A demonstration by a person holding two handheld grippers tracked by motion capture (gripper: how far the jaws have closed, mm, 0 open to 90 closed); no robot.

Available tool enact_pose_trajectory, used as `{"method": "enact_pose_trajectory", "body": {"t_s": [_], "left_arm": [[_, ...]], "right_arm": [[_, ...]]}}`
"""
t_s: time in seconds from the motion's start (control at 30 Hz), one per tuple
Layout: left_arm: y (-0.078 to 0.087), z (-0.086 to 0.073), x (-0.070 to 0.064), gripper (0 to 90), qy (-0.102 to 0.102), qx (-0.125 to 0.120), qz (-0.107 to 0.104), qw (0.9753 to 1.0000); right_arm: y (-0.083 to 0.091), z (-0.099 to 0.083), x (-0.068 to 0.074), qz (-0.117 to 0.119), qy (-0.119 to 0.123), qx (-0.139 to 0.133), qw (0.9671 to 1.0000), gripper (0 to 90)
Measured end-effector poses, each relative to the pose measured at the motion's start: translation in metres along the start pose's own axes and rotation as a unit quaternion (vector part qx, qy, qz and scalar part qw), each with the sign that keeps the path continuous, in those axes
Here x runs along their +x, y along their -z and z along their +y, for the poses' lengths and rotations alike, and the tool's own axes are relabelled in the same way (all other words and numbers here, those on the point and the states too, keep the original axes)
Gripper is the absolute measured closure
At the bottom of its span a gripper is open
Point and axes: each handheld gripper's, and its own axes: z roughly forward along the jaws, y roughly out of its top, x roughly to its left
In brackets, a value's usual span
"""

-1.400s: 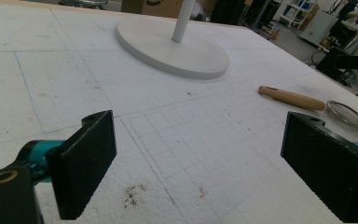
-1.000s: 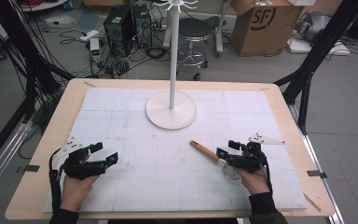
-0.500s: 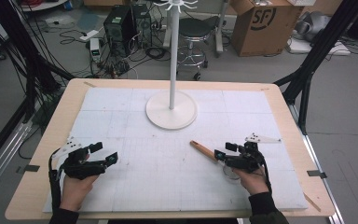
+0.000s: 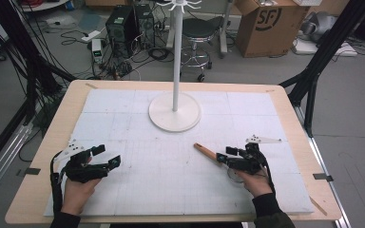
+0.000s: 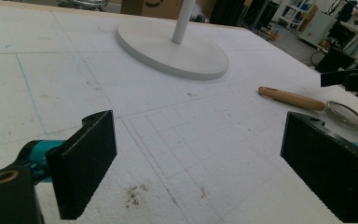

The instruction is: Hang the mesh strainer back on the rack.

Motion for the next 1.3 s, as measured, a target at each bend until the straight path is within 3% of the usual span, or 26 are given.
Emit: {"method": "enact_pose_trajectory", "body": {"t_s": [0.63,1.3], "left_arm": [[-0.003,-0.001,-0.003,11.3,-0.008,0.006,-0.002,0.9999],[-0.003,-0.001,-0.004,11.3,-0.010,0.007,-0.002,0.9999]], "right_arm": [[-0.007,0.003,-0.002,0.007,-0.023,0.022,0.9995,36.4],[-0.019,0.002,-0.005,-0.020,-0.034,0.098,0.9944,40.8]]}}
